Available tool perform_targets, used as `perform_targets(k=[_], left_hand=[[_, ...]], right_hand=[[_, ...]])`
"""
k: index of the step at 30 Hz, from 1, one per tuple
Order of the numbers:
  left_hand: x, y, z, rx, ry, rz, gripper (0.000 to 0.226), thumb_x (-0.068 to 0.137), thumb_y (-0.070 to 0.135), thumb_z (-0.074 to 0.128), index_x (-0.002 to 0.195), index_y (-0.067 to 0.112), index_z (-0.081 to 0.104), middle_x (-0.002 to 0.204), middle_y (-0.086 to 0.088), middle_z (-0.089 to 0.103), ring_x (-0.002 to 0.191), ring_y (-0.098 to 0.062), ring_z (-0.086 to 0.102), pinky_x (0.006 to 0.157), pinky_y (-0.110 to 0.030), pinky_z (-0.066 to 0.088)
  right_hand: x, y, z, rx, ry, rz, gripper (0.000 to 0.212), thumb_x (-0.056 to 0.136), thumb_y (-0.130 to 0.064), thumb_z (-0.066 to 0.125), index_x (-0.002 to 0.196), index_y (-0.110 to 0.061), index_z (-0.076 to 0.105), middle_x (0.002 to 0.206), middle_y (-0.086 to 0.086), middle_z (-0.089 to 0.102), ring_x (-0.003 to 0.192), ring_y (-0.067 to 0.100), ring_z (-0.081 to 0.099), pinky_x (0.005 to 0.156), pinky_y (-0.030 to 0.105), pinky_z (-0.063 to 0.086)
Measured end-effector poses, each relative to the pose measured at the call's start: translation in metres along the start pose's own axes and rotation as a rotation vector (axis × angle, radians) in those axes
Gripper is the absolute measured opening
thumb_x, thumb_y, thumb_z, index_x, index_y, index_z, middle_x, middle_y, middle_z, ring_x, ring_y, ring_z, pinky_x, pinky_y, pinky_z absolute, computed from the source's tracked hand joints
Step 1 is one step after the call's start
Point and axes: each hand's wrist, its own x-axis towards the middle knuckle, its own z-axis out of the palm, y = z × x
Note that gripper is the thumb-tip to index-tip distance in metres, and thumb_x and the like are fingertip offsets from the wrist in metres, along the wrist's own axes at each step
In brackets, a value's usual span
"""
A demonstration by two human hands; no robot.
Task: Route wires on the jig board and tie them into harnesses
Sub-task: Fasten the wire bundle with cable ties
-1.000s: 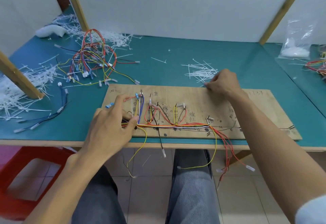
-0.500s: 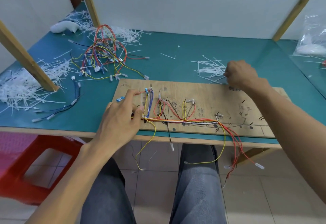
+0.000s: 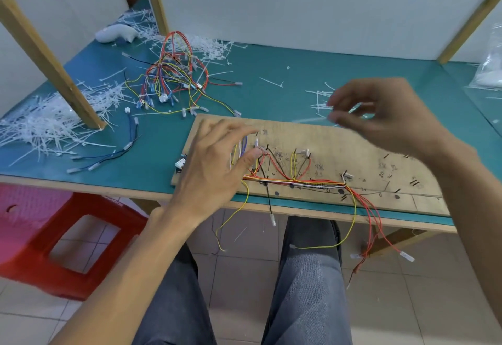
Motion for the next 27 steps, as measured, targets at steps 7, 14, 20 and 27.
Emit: perform_targets(k=[7,14,20,27], left_hand=[[0.0,0.001,0.001,-0.156,-0.066,-0.016,0.015,0.096,0.033,0.075,0.109,0.026,0.076,0.091,0.019,0.065,0.099,-0.015,0.052,0.089,-0.035,0.046],[0.011,-0.006,0.001,-0.112,-0.114,-0.011,0.007,0.098,0.027,0.073,0.095,0.02,0.075,0.088,0.014,0.05,0.094,-0.009,0.044,0.082,-0.027,0.035],[0.023,-0.003,0.009,-0.116,-0.209,-0.045,0.011,0.102,0.017,0.067,0.092,0.019,0.065,0.094,0.008,0.06,0.103,-0.02,0.05,0.093,-0.046,0.044],[0.024,-0.005,0.024,-0.135,-0.198,-0.062,0.009,0.102,0.018,0.066,0.094,0.017,0.067,0.091,0.017,0.061,0.101,-0.019,0.049,0.094,-0.052,0.044]], right_hand=[[-0.024,-0.034,0.045,0.322,-0.179,0.001,0.009,0.093,-0.016,0.081,0.1,-0.019,0.077,0.085,-0.003,0.075,0.081,0.018,0.073,0.085,0.049,0.061],[-0.027,-0.029,0.074,0.569,-0.033,0.088,0.006,0.095,-0.012,0.078,0.101,-0.013,0.076,0.085,0.004,0.074,0.076,0.014,0.069,0.075,0.033,0.059],[-0.031,-0.035,0.123,0.775,0.288,0.248,0.008,0.093,-0.024,0.08,0.095,-0.016,0.078,0.085,0.002,0.078,0.074,0.014,0.069,0.069,0.024,0.054],[-0.029,-0.033,0.156,0.6,0.559,0.268,0.008,0.097,-0.025,0.078,0.104,-0.021,0.077,0.081,-0.003,0.079,0.076,0.013,0.076,0.073,0.027,0.06]])
